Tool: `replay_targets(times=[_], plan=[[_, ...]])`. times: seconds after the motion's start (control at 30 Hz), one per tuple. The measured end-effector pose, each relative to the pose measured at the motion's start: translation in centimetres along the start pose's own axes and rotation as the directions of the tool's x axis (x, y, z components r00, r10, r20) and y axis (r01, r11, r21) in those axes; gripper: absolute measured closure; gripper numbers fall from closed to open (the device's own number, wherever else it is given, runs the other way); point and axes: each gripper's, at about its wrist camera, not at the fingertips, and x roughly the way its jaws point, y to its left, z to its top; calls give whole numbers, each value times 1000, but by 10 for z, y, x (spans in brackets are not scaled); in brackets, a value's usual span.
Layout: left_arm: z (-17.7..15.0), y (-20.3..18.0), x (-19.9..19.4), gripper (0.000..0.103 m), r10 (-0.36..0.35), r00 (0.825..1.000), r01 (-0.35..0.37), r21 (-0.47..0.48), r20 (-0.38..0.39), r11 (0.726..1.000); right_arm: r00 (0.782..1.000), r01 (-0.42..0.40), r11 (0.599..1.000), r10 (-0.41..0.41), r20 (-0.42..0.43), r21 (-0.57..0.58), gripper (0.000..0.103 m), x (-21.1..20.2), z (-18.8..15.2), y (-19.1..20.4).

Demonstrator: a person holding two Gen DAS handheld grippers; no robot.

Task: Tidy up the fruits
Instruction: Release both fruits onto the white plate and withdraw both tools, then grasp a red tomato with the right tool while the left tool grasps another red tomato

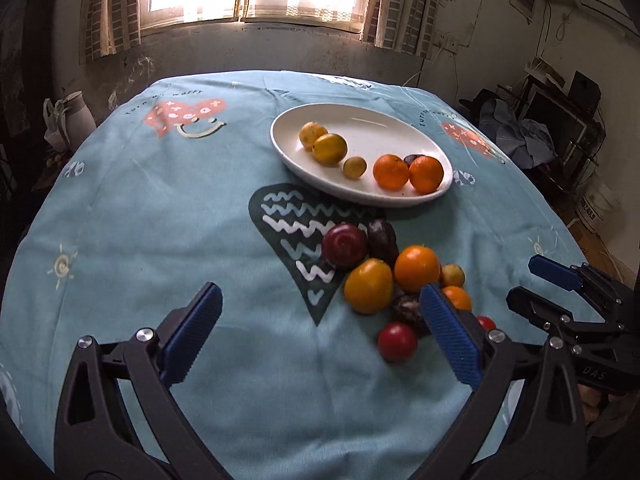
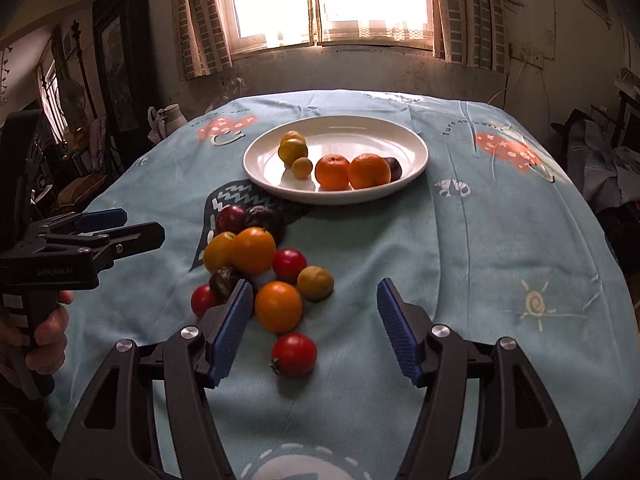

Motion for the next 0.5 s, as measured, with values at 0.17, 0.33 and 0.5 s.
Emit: replay_targets(times=[0.17, 0.33, 0.5], plan=[[-35, -4, 3, 2, -3, 1000, 4, 41, -13, 999, 998, -17, 1000, 17, -55, 1, 38, 6, -23, 13], [-39, 0, 3, 2, -4, 1000, 4, 27, -10, 1000, 997, 10, 1000, -12, -70, -30, 38, 12, -26, 26], [-40, 1, -2, 2, -3, 1000, 3, 18, 12, 1000, 995, 24, 1000, -25, -94, -14, 46, 19, -26, 22]])
